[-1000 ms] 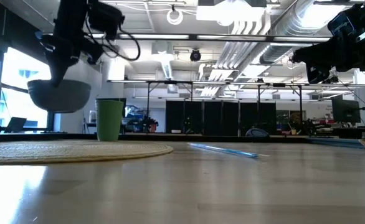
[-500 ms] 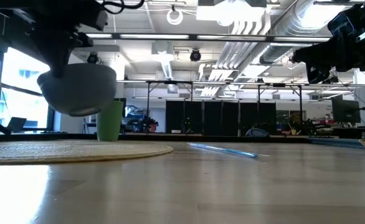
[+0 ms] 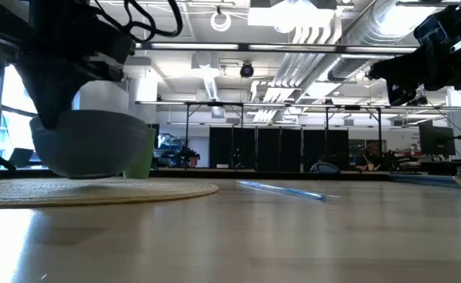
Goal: Pick & Place Utensil
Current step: Put the blue bowl on the brown mat
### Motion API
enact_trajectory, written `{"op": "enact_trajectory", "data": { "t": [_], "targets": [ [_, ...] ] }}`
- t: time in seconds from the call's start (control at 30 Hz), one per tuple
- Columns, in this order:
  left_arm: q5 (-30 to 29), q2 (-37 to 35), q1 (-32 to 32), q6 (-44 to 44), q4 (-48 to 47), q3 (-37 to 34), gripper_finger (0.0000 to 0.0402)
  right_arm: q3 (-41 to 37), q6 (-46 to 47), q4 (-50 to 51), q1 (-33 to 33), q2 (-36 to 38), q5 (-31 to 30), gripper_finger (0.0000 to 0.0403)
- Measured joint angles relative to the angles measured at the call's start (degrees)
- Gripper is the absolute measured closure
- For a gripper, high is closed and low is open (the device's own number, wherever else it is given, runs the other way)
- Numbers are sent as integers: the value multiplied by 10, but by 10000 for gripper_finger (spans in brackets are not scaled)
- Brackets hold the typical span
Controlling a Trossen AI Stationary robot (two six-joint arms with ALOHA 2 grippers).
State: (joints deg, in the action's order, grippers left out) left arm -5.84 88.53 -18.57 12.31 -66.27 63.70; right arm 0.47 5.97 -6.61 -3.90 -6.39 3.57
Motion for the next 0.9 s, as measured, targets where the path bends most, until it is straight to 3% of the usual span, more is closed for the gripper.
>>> {"op": "enact_trajectory", "data": {
  "t": [0.9],
  "targets": [
    [-12, 34, 2, 36, -5, 0, 394, 0, 0, 0, 0, 0, 0, 402]
  ]
}}
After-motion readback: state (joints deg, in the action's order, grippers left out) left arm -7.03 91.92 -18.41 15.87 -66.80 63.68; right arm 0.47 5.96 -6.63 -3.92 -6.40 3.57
